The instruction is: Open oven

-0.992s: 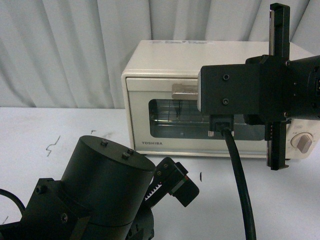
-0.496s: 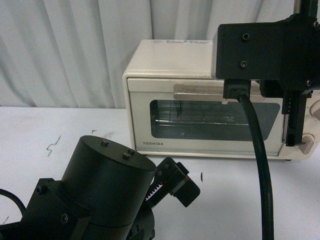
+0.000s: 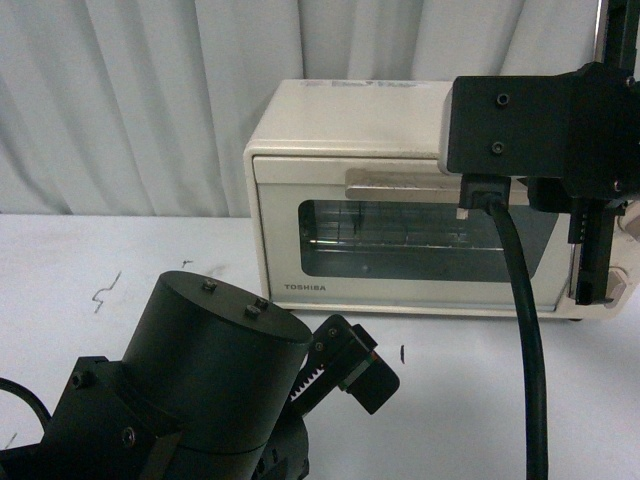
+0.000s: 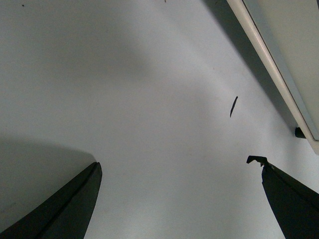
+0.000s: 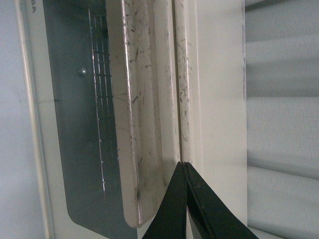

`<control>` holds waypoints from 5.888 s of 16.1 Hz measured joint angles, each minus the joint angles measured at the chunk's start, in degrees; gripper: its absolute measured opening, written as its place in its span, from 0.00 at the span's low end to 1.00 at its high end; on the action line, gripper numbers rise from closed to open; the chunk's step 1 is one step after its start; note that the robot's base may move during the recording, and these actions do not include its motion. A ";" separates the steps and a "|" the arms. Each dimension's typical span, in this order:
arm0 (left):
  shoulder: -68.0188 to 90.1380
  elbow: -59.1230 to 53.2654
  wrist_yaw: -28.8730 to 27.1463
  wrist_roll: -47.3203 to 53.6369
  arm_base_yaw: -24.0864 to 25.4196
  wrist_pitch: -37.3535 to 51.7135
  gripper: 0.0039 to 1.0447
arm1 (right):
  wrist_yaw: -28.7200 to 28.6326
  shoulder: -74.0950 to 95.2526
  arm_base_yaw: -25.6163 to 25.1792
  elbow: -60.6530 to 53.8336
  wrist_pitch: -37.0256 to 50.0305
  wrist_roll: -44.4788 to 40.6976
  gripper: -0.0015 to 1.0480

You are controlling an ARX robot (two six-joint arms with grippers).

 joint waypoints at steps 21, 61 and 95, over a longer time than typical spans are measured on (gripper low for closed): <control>0.00 0.00 0.00 0.00 0.00 -0.04 0.94 | -6.99 -0.07 -4.22 -1.18 -6.08 10.32 0.02; -0.04 -0.04 -0.39 -0.63 0.00 -0.11 0.94 | 17.42 -35.85 -6.49 -28.24 18.01 75.30 0.30; -0.04 -0.02 -0.24 -1.01 0.02 -0.09 0.94 | 9.05 -92.35 -14.82 -47.15 -21.51 79.47 0.02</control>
